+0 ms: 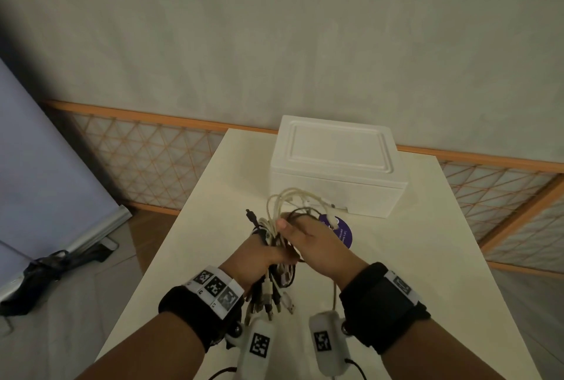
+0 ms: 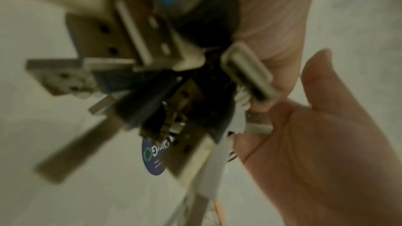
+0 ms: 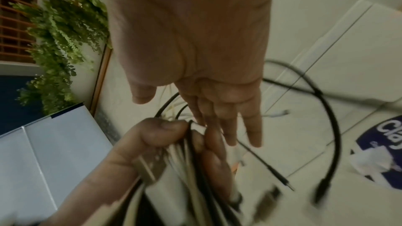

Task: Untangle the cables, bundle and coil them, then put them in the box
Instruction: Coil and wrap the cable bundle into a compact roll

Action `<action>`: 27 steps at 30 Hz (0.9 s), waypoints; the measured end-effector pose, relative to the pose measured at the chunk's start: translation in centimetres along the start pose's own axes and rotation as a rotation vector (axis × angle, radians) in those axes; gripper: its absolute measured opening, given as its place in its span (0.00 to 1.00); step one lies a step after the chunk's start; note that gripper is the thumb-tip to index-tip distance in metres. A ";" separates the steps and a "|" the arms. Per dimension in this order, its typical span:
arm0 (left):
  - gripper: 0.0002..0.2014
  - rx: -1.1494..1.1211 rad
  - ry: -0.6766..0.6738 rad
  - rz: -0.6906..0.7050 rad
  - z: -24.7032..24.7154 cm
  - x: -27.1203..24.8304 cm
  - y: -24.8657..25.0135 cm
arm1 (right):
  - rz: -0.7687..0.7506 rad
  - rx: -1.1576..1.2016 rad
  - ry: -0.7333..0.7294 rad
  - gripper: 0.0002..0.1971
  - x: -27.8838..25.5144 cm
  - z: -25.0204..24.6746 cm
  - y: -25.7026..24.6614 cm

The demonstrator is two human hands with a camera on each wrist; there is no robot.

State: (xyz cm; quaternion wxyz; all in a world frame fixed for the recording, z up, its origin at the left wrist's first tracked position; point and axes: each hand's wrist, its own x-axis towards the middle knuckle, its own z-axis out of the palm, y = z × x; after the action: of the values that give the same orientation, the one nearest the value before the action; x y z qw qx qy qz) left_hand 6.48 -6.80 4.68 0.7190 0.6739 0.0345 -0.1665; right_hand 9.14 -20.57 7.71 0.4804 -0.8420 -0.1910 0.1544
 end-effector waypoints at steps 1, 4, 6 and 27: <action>0.19 0.033 -0.017 -0.005 0.2 -0.1 0.0 | -0.016 -0.013 0.013 0.26 0.3 0.0 -0.4; 0.22 0.014 -0.041 -0.019 0.2 -0.1 0.0 | -0.026 -0.002 0.061 0.10 0.9 0.4 -0.9; 0.23 0.051 -0.053 -0.015 -0.1 0.3 -0.1 | -0.005 0.066 0.129 0.06 0.8 0.9 -1.1; 0.21 0.424 -0.023 -0.026 -0.8 2.9 -1.8 | 0.143 -0.143 0.204 0.10 0.6 -0.9 -2.5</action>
State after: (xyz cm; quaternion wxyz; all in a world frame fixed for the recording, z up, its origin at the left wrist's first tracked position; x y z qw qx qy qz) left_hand 8.85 -6.61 2.10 0.5593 0.8076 -0.0009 -0.1871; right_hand 9.61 -19.81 10.26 0.4239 -0.8968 -0.0909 0.0879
